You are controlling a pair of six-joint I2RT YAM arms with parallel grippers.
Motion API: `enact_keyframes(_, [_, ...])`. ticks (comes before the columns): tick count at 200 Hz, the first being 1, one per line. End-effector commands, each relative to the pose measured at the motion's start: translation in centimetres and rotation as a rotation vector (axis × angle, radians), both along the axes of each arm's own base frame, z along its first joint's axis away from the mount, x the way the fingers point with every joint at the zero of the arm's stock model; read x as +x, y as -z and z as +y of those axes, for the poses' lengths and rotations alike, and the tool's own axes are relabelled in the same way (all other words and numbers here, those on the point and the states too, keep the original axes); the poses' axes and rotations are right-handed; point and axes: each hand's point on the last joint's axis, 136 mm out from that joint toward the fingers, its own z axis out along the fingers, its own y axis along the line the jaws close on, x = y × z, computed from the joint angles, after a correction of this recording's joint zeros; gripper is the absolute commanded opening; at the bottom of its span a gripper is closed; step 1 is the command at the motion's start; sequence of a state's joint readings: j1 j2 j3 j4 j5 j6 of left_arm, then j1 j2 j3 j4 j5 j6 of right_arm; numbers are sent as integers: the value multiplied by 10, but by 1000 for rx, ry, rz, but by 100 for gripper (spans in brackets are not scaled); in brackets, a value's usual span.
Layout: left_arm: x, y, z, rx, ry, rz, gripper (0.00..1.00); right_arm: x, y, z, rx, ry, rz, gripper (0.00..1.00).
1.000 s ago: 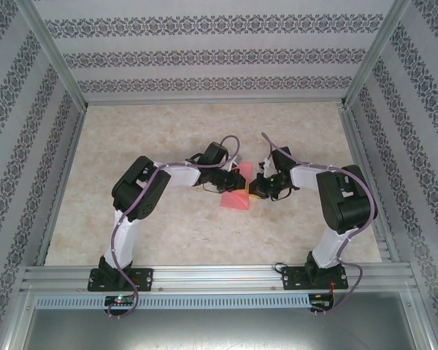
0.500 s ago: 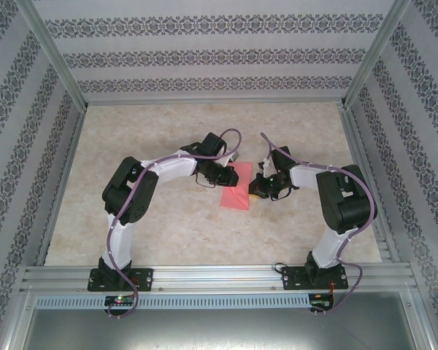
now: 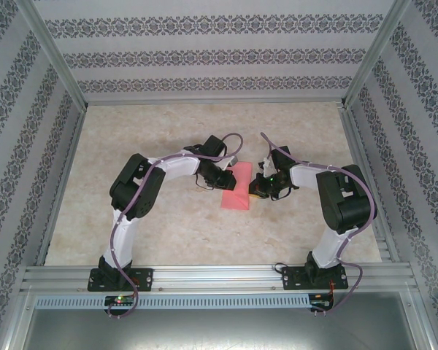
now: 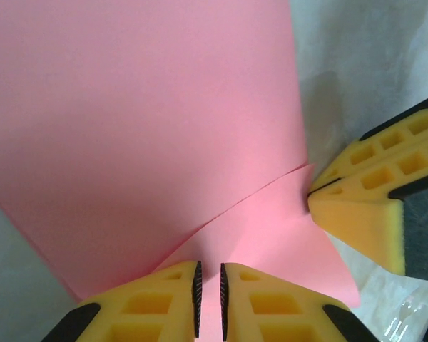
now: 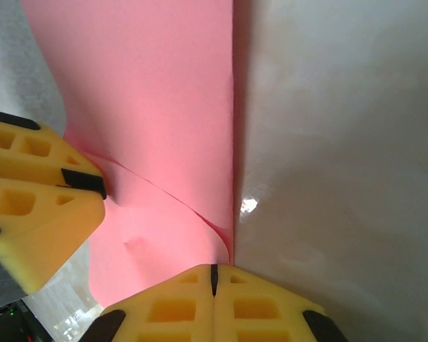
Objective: Fold a paper plane with a square sheet of paper (pick it up from the middle)
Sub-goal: Fold the triangle a second time at the center of the table.
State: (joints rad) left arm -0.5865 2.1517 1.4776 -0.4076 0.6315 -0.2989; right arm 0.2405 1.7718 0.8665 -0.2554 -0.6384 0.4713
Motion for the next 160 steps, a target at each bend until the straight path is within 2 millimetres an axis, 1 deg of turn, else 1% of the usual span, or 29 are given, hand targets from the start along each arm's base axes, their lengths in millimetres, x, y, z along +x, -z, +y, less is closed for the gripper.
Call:
enact_keyframes(1, [8, -2, 1, -8, 6, -3, 19, -10, 15, -9, -84, -6, 40, 5])
enact_keyframes(38, [7, 9, 4, 15, 6, 13, 19, -6, 8, -7, -69, -5, 19, 7])
enact_keyframes(81, [5, 21, 8, 34, 8, 36, 19, 8, -20, -5, -46, 2, -50, 12])
enact_keyframes(99, [3, 24, 8, 34, 10, 44, 18, 15, -27, -6, -46, 10, -69, 15])
enact_keyframes(135, [1, 26, 8, 34, 12, 51, 19, 26, -28, -9, -66, 1, -82, 21])
enact_keyframes(160, [1, 26, 8, 27, 11, 55, 19, 29, -24, -10, -90, -13, -75, 25])
